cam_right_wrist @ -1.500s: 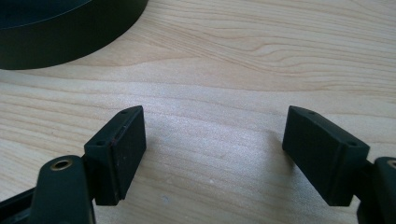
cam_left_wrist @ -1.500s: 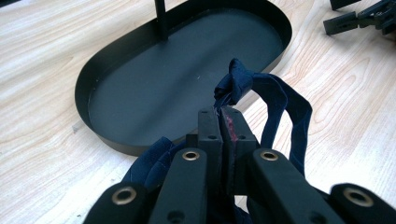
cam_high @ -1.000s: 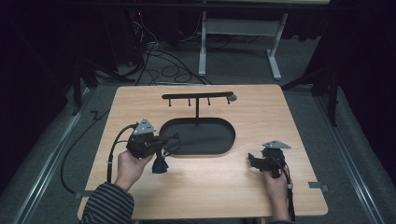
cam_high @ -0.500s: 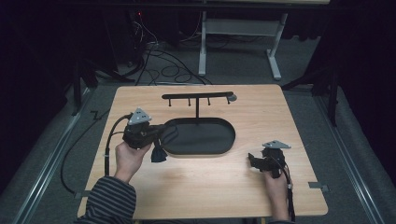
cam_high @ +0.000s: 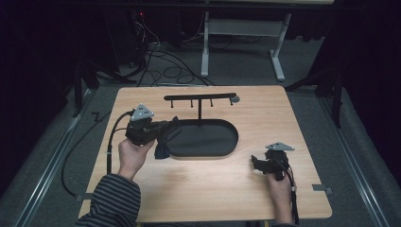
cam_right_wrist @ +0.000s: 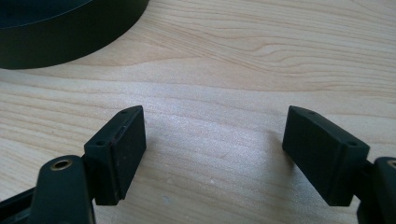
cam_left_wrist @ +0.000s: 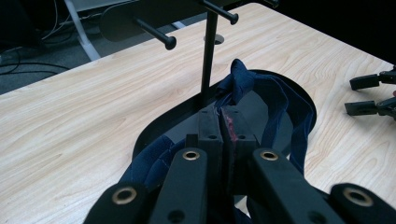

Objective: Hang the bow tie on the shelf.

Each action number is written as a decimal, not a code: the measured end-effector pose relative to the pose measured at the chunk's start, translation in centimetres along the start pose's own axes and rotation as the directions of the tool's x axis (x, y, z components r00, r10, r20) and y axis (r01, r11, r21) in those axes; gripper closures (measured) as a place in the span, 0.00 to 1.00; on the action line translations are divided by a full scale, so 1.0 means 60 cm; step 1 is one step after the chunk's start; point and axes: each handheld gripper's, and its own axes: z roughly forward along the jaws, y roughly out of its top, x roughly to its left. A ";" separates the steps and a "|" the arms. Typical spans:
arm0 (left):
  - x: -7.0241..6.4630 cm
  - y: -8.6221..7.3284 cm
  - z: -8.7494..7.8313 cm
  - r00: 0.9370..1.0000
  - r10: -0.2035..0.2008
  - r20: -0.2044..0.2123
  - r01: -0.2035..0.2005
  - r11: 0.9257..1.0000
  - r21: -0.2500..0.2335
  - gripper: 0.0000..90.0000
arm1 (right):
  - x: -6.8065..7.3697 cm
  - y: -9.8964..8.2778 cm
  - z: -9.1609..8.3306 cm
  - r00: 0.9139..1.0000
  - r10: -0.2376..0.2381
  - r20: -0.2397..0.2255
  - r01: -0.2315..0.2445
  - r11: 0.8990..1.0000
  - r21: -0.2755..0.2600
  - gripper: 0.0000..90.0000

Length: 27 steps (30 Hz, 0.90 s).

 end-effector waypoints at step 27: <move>0.012 0.022 0.018 1.000 -0.011 0.017 0.011 0.999 -0.030 0.97 | 0.000 0.000 0.000 1.000 -0.001 0.001 0.001 1.000 -0.001 0.25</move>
